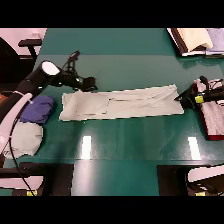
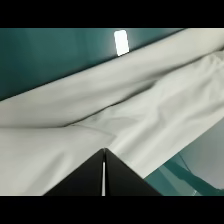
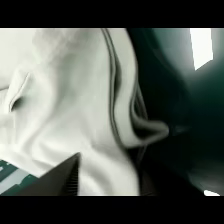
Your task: Fold the shirts.
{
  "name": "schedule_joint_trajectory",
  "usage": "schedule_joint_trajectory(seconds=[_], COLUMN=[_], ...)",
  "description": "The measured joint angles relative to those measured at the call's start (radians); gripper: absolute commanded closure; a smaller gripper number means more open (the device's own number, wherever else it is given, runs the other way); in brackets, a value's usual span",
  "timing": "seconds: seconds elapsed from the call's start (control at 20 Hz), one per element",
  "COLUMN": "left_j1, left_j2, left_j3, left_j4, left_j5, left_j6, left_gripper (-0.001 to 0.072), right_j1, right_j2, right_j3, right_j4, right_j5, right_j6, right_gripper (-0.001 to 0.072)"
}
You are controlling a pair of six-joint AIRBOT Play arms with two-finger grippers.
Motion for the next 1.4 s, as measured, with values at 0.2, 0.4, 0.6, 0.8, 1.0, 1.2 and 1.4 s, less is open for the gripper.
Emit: schedule_joint_trajectory(seconds=[0.2, 0.4, 0.6, 0.8, 1.0, 1.2, 1.4], left_j1=[-0.086, -0.156, -0.211, -0.237, -0.243, -0.245, -0.199], left_j2=[-0.087, -0.184, -0.285, -0.351, -0.373, -0.380, -0.335], left_j3=[0.073, 0.161, 0.244, 0.282, 0.293, 0.296, 0.298], left_j4=[0.000, -0.001, 0.000, 0.000, 0.001, 0.002, 0.019], left_j5=[0.011, 0.024, 0.027, 0.023, 0.014, 0.016, -0.001], left_j6=[-0.023, -0.047, -0.068, -0.082, -0.087, -0.082, -0.057], left_gripper=[0.0684, 0.0684, 0.0684, 0.0684, 0.0684, 0.0684, 0.0684], right_j1=[0.067, 0.124, 0.213, 0.328, 0.440, 0.538, 0.619], right_j2=[-0.022, 0.040, 0.161, 0.255, 0.291, 0.301, 0.303], right_j3=[0.078, 0.171, 0.274, 0.373, 0.462, 0.512, 0.527], right_j4=[0.017, 0.029, 0.034, 0.035, 0.035, 0.035, 0.050], right_j5=[-0.019, 0.029, 0.054, 0.058, 0.054, 0.035, 0.001], right_j6=[-0.005, -0.005, 0.011, 0.037, 0.057, 0.069, 0.073], right_gripper=[0.0698, 0.0698, 0.0698, 0.0698, 0.0697, 0.0698, 0.0697])
